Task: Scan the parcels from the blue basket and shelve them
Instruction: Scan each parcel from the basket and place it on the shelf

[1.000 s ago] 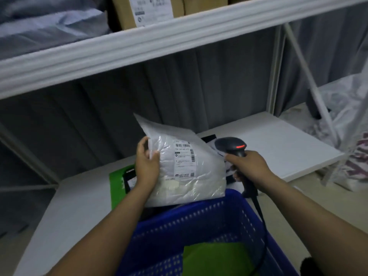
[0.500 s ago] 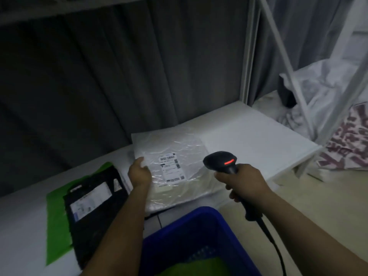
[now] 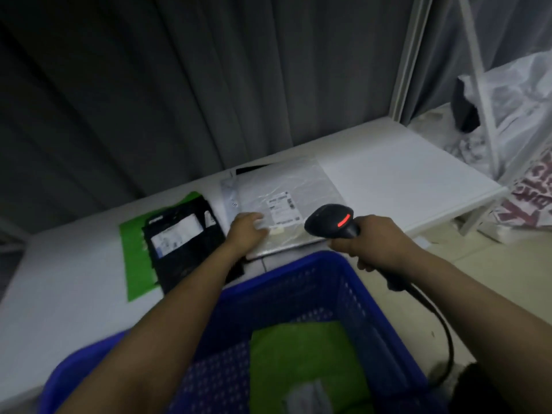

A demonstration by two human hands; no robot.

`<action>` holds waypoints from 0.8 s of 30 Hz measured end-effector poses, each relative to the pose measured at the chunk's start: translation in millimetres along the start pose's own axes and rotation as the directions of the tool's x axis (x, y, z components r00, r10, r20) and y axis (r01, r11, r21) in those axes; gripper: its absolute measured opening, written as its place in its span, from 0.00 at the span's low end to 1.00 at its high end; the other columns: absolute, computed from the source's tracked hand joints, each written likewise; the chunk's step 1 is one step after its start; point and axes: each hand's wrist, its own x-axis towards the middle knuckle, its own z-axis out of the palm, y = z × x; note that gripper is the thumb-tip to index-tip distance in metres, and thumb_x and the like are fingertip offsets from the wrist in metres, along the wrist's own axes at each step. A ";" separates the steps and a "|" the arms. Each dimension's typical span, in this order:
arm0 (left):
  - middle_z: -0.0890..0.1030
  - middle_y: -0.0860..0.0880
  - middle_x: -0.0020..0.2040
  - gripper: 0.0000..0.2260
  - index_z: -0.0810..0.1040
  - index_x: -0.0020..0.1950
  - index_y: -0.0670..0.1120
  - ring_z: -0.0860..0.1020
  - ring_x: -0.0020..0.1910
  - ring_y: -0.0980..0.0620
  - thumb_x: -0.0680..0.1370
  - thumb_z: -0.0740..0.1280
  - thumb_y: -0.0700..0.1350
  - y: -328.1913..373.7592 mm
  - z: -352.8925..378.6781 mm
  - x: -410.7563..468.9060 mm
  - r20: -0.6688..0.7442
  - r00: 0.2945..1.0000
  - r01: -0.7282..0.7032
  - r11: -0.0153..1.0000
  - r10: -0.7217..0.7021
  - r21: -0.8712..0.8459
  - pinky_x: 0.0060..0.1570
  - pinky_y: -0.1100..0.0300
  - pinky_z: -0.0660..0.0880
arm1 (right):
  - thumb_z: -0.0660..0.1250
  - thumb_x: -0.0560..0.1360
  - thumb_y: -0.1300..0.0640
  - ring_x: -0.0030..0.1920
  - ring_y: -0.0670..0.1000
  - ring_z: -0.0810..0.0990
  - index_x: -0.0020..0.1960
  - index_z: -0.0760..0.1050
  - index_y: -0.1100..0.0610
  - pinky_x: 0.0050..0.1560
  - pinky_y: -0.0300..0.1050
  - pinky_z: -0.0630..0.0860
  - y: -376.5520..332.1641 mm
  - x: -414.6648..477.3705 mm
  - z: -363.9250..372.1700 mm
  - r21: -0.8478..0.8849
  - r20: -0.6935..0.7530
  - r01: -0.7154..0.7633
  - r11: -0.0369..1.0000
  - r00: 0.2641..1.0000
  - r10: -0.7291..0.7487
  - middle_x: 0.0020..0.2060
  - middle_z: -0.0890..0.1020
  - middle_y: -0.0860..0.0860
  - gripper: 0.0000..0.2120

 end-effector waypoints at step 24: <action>0.72 0.34 0.64 0.37 0.67 0.71 0.36 0.73 0.62 0.34 0.69 0.75 0.53 -246.5 239.3 -171.3 0.290 0.827 0.553 0.792 -0.482 -0.260 0.59 0.45 0.72 | 0.73 0.73 0.53 0.40 0.61 0.82 0.42 0.75 0.59 0.40 0.54 0.77 127.7 -58.4 256.6 0.098 0.125 -0.409 0.907 0.909 0.397 0.36 0.80 0.59 0.11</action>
